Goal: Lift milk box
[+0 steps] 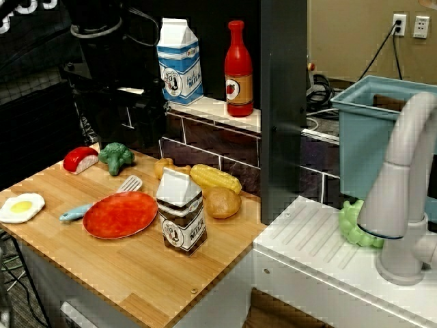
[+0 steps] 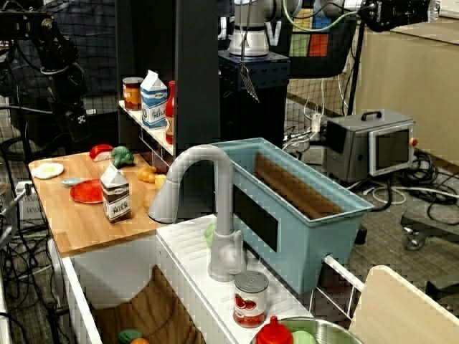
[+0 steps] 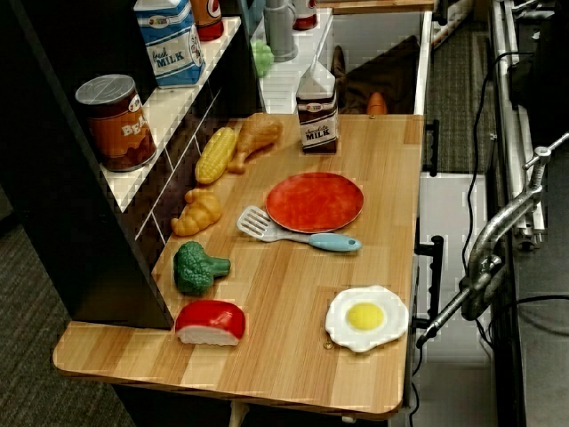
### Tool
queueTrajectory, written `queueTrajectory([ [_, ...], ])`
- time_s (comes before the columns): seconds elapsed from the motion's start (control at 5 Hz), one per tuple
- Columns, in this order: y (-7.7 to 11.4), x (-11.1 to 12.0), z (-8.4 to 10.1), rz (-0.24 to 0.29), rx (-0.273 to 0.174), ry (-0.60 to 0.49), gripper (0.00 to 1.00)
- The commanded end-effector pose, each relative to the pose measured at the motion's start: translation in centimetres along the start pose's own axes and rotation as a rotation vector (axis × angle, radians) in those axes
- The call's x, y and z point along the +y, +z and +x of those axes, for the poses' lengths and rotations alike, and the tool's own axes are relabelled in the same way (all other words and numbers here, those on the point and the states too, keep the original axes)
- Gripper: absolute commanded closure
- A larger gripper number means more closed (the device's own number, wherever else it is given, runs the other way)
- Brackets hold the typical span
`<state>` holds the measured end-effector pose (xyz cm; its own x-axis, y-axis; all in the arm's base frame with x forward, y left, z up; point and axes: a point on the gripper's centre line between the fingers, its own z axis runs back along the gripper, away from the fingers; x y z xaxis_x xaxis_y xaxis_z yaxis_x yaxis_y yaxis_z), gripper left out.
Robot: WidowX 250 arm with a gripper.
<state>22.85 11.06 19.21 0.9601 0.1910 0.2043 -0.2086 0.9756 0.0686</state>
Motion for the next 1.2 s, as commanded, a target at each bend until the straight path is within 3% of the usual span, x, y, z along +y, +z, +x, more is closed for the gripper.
queueTrajectory([
  [0.0, 0.0, 0.0, 0.0, 0.0, 0.0, 0.0, 0.0],
  [0.2, -0.6, 0.3, 0.7, 0.008, -0.011, 0.003, 0.0],
  [0.4, -1.9, 0.9, 1.9, 0.014, 0.015, 0.019, 0.0],
  [0.6, -2.5, 1.3, 3.0, -0.007, 0.006, -0.004, 0.0],
  [0.8, -4.2, 2.7, 4.9, -0.058, 0.026, 0.003, 0.0],
  [1.0, -4.2, 2.5, 5.3, -0.065, 0.005, -0.01, 0.0],
])
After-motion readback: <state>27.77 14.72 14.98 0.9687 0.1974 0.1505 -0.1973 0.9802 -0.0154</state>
